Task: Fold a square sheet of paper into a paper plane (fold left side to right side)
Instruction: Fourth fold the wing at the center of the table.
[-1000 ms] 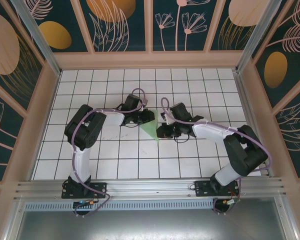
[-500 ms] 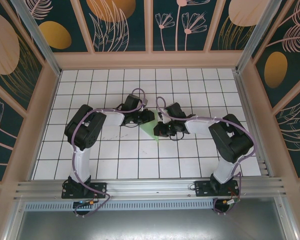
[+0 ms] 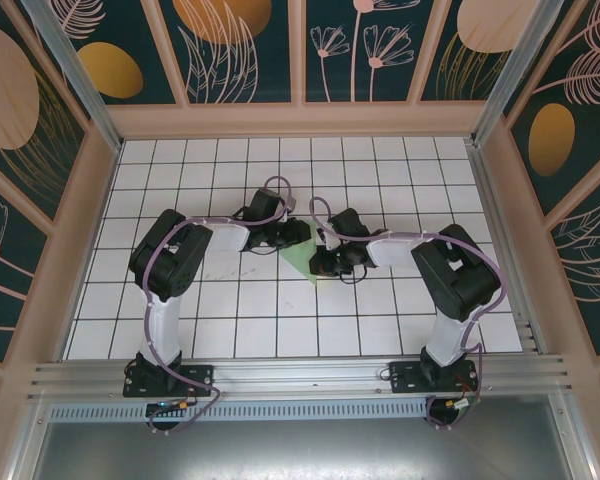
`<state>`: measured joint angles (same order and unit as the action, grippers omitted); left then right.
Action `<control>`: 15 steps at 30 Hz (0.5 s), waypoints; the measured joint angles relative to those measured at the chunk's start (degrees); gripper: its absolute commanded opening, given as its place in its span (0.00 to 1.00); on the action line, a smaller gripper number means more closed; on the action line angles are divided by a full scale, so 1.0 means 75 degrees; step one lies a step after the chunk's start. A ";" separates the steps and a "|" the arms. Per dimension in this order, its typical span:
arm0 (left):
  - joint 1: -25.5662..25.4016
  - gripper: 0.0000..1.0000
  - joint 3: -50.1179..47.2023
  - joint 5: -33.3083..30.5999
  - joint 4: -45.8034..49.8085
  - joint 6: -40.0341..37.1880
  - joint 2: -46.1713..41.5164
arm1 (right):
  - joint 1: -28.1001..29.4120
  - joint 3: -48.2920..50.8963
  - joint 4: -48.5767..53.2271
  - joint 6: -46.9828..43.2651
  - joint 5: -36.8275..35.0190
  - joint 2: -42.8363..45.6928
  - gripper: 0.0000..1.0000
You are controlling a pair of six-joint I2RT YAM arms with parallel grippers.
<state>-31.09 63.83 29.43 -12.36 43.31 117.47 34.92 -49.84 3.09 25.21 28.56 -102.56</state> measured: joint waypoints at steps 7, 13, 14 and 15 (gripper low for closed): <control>0.0137 0.35 0.0326 -0.0525 0.1096 -0.0431 -0.0356 | 0.0000 0.0015 0.0006 -0.0006 -0.0035 0.0003 0.00; 0.0382 0.31 0.0015 -0.0793 0.1023 -0.0723 -0.1696 | 0.0009 0.0015 0.0012 -0.0006 -0.0061 0.0003 0.00; 0.0379 0.31 -0.0198 -0.0743 0.0816 -0.0752 -0.1990 | 0.0009 0.0015 0.0012 -0.0006 -0.0061 0.0003 0.00; 0.0367 0.30 -0.0388 -0.0656 0.0647 -0.0746 -0.2209 | 0.0009 0.0015 0.0012 -0.0006 -0.0061 0.0003 0.00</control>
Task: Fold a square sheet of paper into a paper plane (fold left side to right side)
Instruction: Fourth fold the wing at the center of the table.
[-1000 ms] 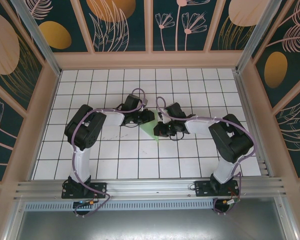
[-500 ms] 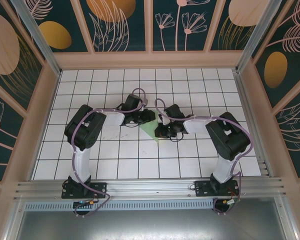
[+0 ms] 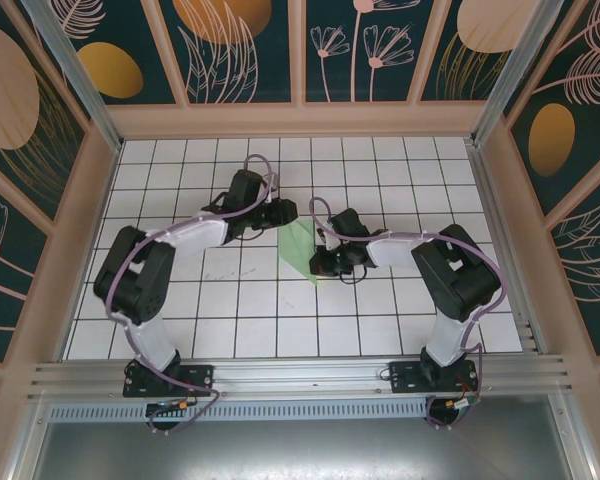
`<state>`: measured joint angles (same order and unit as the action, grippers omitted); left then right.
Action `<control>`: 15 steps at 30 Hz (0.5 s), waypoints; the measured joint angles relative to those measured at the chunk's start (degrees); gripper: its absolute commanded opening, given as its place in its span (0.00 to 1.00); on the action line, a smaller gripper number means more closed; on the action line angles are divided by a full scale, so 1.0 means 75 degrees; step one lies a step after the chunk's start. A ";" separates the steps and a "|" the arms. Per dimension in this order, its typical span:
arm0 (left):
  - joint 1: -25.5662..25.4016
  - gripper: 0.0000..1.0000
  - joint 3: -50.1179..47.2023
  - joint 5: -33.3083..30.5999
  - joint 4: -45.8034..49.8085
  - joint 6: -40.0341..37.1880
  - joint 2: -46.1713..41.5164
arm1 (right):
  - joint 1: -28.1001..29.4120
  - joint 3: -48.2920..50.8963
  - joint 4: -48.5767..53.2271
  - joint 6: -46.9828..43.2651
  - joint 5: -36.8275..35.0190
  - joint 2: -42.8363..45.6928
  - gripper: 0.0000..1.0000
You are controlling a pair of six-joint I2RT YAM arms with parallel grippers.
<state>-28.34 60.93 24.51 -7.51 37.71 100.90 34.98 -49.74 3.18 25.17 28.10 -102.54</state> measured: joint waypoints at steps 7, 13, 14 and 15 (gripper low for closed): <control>-0.0417 0.24 -0.1224 0.0918 -0.1262 0.0219 0.0041 | 0.0000 -0.0003 0.0006 -0.0076 0.0000 -0.0003 0.00; -0.0682 0.21 -0.1478 0.1320 -0.1737 0.0469 0.0662 | 0.0006 -0.0003 0.0009 -0.0111 -0.0006 -0.0003 0.00; -0.0682 0.21 -0.1480 0.1349 -0.1801 0.0495 0.0714 | 0.0006 -0.0003 0.0009 -0.0111 -0.0006 -0.0003 0.00; -0.0682 0.21 -0.1480 0.1387 -0.1888 0.0527 0.0766 | 0.0009 -0.0003 0.0009 -0.0111 -0.0006 -0.0003 0.00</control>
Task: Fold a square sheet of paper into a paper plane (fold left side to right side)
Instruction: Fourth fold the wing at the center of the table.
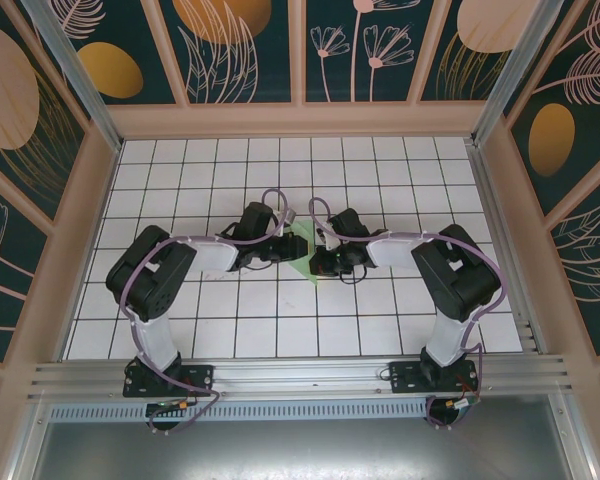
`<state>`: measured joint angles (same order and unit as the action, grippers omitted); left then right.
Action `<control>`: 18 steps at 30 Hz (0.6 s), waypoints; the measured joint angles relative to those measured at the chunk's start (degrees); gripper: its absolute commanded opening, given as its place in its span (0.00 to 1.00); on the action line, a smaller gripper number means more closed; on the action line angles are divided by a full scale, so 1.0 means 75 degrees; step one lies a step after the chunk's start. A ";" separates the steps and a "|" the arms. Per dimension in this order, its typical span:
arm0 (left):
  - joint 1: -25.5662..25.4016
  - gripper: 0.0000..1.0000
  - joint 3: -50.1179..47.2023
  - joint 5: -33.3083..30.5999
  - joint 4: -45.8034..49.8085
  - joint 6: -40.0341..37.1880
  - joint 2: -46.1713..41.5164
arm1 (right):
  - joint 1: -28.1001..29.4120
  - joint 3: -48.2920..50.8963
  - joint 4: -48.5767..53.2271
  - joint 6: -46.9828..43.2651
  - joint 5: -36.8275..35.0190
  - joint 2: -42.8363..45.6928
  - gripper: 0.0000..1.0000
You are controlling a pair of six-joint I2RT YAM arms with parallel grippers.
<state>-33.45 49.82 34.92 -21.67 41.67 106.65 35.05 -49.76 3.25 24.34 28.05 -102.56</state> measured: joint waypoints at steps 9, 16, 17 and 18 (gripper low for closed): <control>-0.0015 0.19 0.0000 0.0082 -0.0309 0.0058 0.0455 | 0.0050 -0.0020 0.0026 0.0000 -0.0067 0.0000 0.00; -0.0015 0.16 0.0000 -0.0146 -0.0297 0.0050 0.0632 | 0.0076 -0.0076 0.0143 -0.0009 -0.0149 0.0000 0.00; -0.0015 0.16 0.0012 -0.0207 -0.0280 0.0044 0.0659 | 0.0079 -0.0087 0.0166 -0.0012 -0.0157 -0.0006 0.00; -0.0015 0.15 0.0029 -0.0251 -0.0274 0.0038 0.0694 | 0.0079 -0.0105 0.0192 -0.0032 -0.0166 -0.0017 0.00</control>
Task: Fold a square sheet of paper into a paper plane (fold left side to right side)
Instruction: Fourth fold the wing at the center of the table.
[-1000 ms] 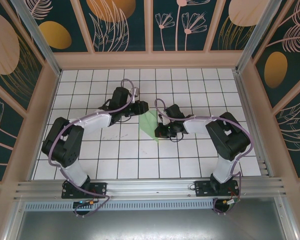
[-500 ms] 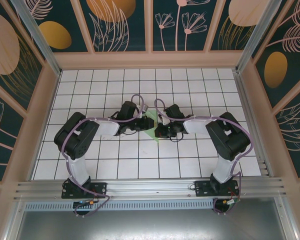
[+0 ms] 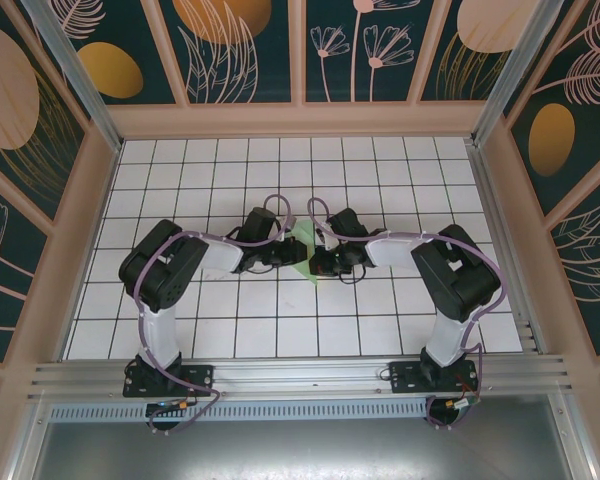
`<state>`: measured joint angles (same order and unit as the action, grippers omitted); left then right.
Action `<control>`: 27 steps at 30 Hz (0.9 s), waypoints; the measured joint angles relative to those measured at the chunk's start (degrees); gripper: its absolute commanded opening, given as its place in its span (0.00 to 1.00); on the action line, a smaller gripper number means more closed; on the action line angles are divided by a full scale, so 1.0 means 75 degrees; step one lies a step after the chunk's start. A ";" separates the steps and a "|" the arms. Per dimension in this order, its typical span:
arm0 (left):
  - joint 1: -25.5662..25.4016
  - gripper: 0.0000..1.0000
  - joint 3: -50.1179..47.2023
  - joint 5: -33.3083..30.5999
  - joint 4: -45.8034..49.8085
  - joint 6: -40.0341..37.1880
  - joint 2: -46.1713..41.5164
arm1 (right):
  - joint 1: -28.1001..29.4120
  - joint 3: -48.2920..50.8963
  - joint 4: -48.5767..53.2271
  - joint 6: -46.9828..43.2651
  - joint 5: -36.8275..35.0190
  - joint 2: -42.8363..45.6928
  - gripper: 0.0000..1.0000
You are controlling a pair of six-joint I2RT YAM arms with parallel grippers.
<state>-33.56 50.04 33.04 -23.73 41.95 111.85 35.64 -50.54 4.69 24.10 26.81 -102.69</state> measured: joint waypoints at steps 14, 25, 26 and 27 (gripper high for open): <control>-0.0172 0.11 0.1035 -0.0801 0.1562 -0.0449 0.0219 | 0.0029 -0.0114 0.0210 -0.0172 -0.0105 -0.0032 0.00; -0.0055 0.11 0.1772 -0.1676 0.2369 -0.0796 0.0420 | 0.0050 -0.0111 0.0216 -0.0175 -0.0166 -0.0029 0.00; -0.0015 0.11 0.1807 -0.1714 0.2375 -0.0810 0.0440 | 0.0050 -0.0111 0.0216 -0.0175 -0.0166 -0.0029 0.00; 0.0041 0.11 0.1845 -0.1731 0.2372 -0.0842 0.0472 | 0.0050 -0.0111 0.0216 -0.0175 -0.0166 -0.0029 0.00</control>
<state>-33.26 63.88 20.05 -5.93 35.64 115.39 36.01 -51.37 6.31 22.79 25.56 -102.91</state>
